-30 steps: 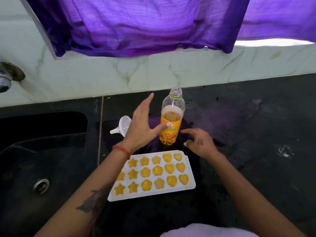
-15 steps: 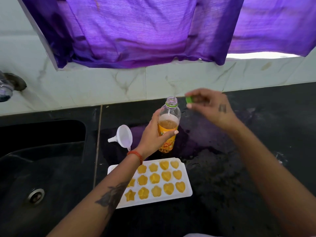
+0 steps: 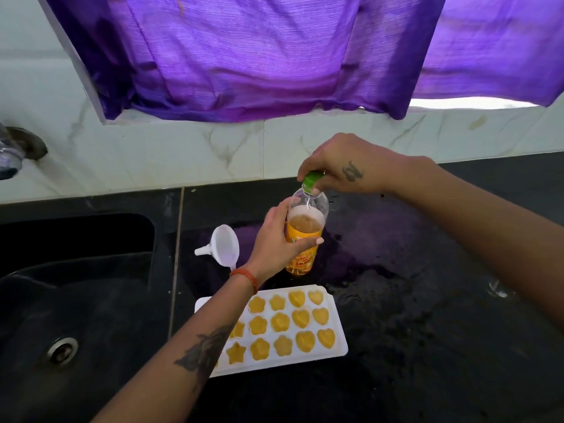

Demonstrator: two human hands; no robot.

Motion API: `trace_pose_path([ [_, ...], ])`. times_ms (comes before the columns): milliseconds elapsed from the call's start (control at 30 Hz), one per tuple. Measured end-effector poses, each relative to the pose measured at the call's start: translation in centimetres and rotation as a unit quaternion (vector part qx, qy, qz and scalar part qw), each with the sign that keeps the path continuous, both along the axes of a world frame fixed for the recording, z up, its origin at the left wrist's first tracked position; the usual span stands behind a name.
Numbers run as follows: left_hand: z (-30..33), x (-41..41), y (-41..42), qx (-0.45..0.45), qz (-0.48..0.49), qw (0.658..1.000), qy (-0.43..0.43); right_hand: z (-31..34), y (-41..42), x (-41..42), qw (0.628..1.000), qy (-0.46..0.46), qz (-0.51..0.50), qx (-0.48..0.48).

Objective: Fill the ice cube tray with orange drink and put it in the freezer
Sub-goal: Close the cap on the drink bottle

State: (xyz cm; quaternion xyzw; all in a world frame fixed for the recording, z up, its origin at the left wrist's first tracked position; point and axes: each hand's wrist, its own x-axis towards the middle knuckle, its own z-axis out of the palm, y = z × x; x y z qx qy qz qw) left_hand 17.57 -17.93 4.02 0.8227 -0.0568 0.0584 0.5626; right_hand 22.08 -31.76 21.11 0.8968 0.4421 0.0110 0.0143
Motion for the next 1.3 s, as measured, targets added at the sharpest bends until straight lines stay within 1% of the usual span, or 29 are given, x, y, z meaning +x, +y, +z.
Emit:
trace_pose_path([
  [100,-0.2,0.0,0.0,-0.002,0.006,1.0,-0.003,-0.3,0.5,-0.2,0.999,-0.026,-0.018,-0.034],
  [200,0.0,0.0,0.2,0.003,-0.001,1.0,0.001,-0.3,0.5,-0.4,0.999,-0.021,-0.034,-0.037],
  [367,0.5,0.2,0.8,-0.005,-0.034,0.999,0.001,1.3,0.3,-0.3,0.999,-0.005,-0.005,-0.034],
  [533,0.5,0.2,0.8,-0.001,-0.039,0.999,0.01,1.0,0.4,-0.4,0.999,0.012,0.015,-0.042],
  [633,0.4,0.3,0.7,0.019,-0.015,1.0,0.012,0.3,0.5,0.0,0.999,-0.019,0.009,-0.048],
  [733,0.3,0.0,0.5,0.023,-0.005,1.0,-0.004,-0.8,0.5,0.1,0.997,-0.057,-0.019,-0.045],
  [767,0.2,-0.1,0.4,0.026,-0.004,1.0,-0.006,-0.8,0.4,0.1,0.997,-0.056,-0.031,-0.045],
  [833,0.3,-0.1,0.3,0.023,-0.004,1.0,-0.004,-0.1,0.0,0.1,0.998,-0.021,-0.044,-0.04],
  [900,0.3,0.0,0.5,0.017,-0.001,1.0,-0.002,0.6,-0.3,0.2,0.999,0.033,-0.033,-0.029],
  [933,0.4,0.0,0.7,0.015,-0.002,1.0,-0.002,0.6,-0.3,0.3,0.999,0.04,-0.017,-0.024],
  [1000,0.3,0.2,0.8,0.016,-0.004,1.0,0.0,0.1,-0.2,0.4,0.999,0.007,0.009,-0.03],
  [1167,0.1,0.2,0.4,0.017,0.01,1.0,-0.002,-0.5,-0.2,0.5,0.995,-0.062,0.014,-0.081],
  [1300,0.3,0.1,0.5,0.025,0.008,1.0,-0.009,-1.0,0.0,0.7,0.987,-0.121,0.016,-0.101],
])
